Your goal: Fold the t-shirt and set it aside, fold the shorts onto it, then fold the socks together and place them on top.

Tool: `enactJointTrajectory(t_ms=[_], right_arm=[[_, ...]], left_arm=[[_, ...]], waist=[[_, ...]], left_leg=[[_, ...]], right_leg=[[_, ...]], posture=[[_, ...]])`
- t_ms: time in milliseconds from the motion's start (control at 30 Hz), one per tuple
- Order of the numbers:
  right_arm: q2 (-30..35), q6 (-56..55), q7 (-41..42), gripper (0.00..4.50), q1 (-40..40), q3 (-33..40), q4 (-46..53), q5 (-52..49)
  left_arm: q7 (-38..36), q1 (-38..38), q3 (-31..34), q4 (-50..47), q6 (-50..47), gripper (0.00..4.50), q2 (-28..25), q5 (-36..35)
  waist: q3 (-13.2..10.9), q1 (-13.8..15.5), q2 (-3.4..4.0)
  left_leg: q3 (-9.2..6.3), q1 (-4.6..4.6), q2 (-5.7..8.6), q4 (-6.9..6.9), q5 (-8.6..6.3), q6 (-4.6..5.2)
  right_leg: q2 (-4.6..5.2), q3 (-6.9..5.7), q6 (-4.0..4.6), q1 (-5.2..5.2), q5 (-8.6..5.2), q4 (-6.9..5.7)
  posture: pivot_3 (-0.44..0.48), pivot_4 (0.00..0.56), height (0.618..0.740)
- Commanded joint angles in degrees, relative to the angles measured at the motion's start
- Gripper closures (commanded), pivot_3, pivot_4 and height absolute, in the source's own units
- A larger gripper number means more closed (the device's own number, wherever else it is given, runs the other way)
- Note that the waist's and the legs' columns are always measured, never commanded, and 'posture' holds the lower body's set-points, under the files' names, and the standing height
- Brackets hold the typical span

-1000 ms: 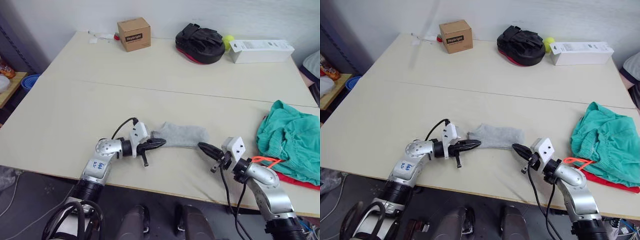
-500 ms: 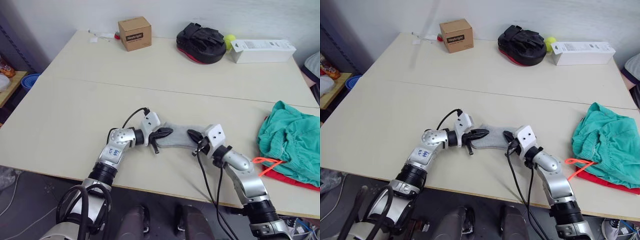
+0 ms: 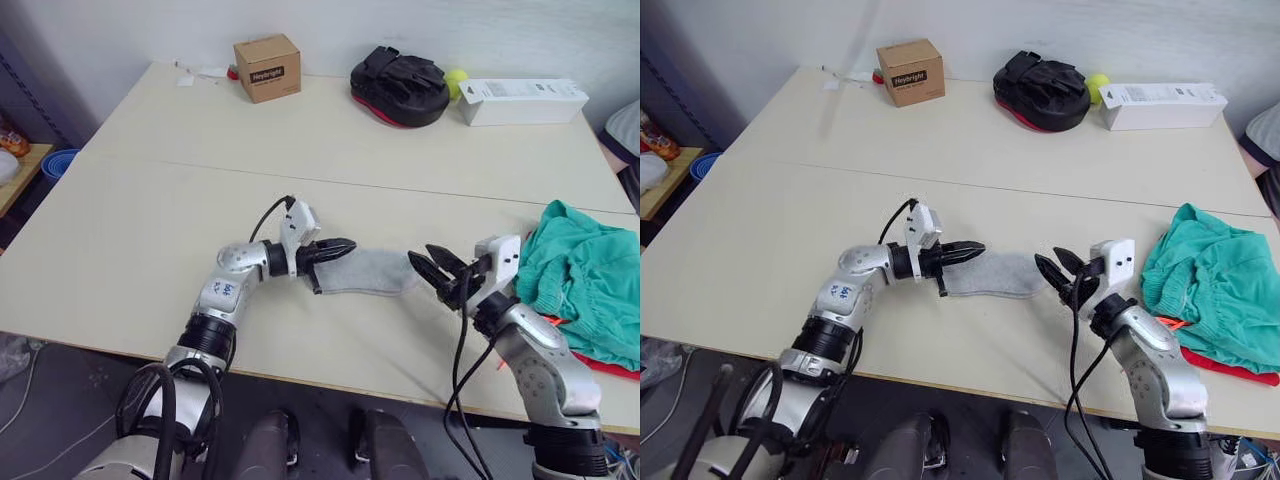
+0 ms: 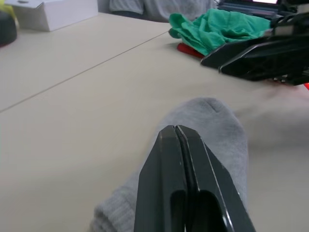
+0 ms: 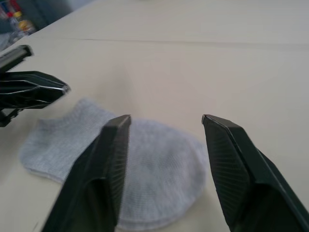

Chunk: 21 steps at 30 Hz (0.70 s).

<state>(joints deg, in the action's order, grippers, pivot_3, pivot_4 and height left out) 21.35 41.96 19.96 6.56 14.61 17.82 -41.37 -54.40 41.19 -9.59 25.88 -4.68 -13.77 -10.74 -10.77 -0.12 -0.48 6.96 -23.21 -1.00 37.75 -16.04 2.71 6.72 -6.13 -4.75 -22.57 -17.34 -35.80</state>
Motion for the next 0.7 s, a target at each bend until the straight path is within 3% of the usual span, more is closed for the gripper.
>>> enactJointTrajectory(t_ms=[33, 100, 400, 500, 700], right_arm=[[-0.95, 12.91, -8.95, 0.72, 2.14, 4.39, 1.3, -8.48], [-1.16, 17.12, -11.51, 0.01, 2.89, 5.67, 0.5, -10.85], [-6.76, 26.05, -17.5, 0.01, 8.23, 3.12, -2.85, -15.54], [-8.4, 26.1, -18.01, 0.61, 9.94, 2.01, -4.17, -14.59], [-8.55, 25.89, -17.98, 2.8, 10.7, 2.36, -5.3, -14.07]], left_arm=[[-1.75, 1.55, -2.42, 3.67, 5.01, 4.5, -0.19, 3.47], [-1.58, 2.14, -2.88, 5.93, 6.95, 4.5, 0.43, 4.55], [1.66, 3.02, -2.82, 13.99, 6.89, 4.5, 2.6, 7.34], [1.48, 3.01, -2.57, 14.56, 6.94, 4.5, 2.66, 7.47], [1.54, 2.65, -2.09, 14.38, 6.57, 4.5, 2.72, 7.26]], waist=[[0.0, -0.06, 0.0], [0.0, -0.07, 0.0], [0.1, -0.63, -0.15], [0.13, -1.17, -0.19], [0.14, -1.41, -0.2]], left_leg=[[0.0, -0.02, 0.0, -0.02, 0.0, 0.0], [0.01, -0.03, 0.0, -0.09, -0.01, 0.02], [0.03, 0.01, -0.02, -0.15, -0.08, 0.17], [0.02, 0.06, -0.02, -0.2, -0.09, 0.27], [0.01, 0.07, -0.02, -0.24, -0.05, 0.25]], right_leg=[[0.0, 0.01, 0.0, -0.03, 0.0, 0.01], [0.01, 0.02, 0.02, -0.08, -0.01, 0.03], [-0.03, 0.01, 0.02, -0.05, -0.01, 0.06], [-0.03, 0.01, 0.02, -0.04, -0.01, 0.01], [-0.02, 0.0, 0.02, -0.05, -0.01, 0.0]], posture=[[0.0, 0.15, 0.74], [0.0, 0.15, 0.74], [0.0, 0.15, 0.74], [0.0, 0.15, 0.74], [0.0, 0.15, 0.74]])
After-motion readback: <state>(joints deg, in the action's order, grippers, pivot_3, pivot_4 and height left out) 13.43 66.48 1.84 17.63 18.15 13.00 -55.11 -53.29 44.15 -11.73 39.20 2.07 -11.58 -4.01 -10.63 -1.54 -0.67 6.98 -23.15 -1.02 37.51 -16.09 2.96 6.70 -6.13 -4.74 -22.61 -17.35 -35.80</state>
